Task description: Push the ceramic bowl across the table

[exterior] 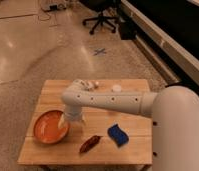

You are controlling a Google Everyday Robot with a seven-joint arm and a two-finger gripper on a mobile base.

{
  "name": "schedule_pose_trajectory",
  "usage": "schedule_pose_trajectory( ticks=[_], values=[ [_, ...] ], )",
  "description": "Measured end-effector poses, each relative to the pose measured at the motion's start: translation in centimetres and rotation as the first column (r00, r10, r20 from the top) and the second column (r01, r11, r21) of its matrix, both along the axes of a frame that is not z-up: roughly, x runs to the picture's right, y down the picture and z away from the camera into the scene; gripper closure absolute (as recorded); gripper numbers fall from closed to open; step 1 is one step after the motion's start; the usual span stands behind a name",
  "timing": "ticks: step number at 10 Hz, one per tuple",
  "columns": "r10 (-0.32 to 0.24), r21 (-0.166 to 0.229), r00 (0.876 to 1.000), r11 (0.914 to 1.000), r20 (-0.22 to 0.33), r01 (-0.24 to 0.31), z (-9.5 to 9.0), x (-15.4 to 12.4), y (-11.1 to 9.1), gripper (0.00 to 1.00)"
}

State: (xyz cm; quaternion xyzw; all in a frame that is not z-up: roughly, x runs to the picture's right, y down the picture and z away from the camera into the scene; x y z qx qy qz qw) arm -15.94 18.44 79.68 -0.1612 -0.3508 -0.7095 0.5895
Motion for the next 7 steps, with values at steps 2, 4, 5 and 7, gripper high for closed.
schedule_pose_trajectory(
  ticks=[2,4,5,7],
  values=[
    [-0.030,0.034,0.999,0.9990,-0.018,0.030,1.8,-0.5,-0.8,0.20],
    [-0.060,0.061,0.997,0.9962,-0.040,0.063,3.2,-0.3,-0.8,0.20],
    [-0.076,0.071,0.995,0.9943,-0.058,0.080,3.8,-0.1,-0.6,0.20],
    [-0.097,0.080,0.991,0.9912,-0.094,0.105,4.5,0.7,-0.3,0.20]
  ],
)
